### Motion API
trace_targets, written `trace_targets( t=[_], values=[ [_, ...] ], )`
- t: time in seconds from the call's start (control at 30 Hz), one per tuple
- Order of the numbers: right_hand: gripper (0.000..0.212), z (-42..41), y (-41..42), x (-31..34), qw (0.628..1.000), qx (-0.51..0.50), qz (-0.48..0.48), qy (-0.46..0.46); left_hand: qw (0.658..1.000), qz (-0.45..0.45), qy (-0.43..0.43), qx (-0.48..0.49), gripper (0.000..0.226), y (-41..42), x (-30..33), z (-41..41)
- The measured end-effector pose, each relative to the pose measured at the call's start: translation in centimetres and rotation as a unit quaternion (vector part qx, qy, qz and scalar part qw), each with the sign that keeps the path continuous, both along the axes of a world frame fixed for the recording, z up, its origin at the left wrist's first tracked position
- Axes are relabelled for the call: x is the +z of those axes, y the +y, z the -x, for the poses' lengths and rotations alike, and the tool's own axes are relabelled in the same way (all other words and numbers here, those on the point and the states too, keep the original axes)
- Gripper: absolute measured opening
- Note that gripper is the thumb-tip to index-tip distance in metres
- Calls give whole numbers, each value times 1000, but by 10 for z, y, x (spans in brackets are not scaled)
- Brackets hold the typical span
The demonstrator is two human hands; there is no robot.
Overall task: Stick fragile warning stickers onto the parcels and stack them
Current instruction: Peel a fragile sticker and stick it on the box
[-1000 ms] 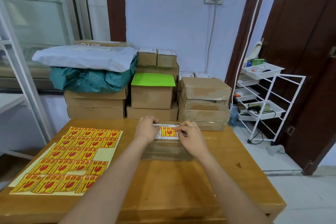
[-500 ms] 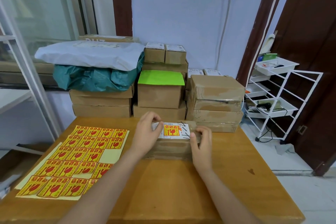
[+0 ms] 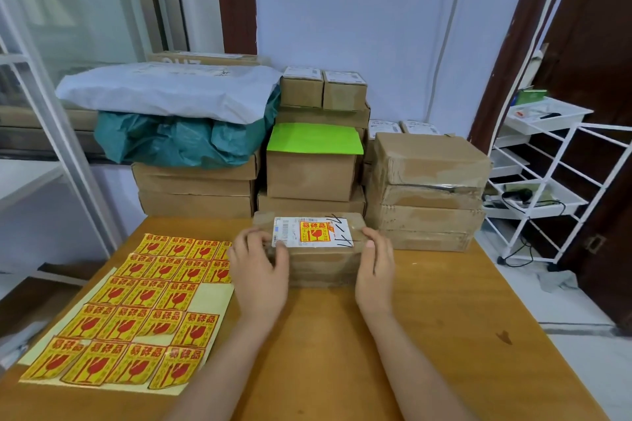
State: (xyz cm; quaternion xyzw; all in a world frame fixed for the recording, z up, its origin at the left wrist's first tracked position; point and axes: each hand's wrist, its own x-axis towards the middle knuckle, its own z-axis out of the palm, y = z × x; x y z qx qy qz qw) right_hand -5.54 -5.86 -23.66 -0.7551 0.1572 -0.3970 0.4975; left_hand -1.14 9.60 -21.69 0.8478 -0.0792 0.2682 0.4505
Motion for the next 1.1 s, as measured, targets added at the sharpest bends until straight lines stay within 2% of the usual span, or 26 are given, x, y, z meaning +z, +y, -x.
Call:
trace_targets(
  t=[0.13,0.33,0.43,0.5,0.6,0.83,1.1],
  values=[
    [48,3,-2,2,999,24,-40,11,995,101,12,0,9,-10,-4,-4],
    [43,-7,-6,-1,998,33,-19,54,981,189,27,-20,16,-21,-9,-22],
    [40,-8,-8,-2,999,17,7,49,983,182,21,-5,21,-26,-15,-27],
    [39,-10,-9,-3,998,3,39,50,989,146,5,19,28,-26,-17,-30],
    [39,-12,-12,-6,995,-24,79,54,994,113,3,6,29,-25,-16,-36],
    [53,-18,-16,-7,995,-24,69,67,990,142,6,-16,43,-25,-17,-45],
    [56,-17,-15,-6,993,-20,80,87,990,138,10,-8,46,-27,-15,-41]
  ],
)
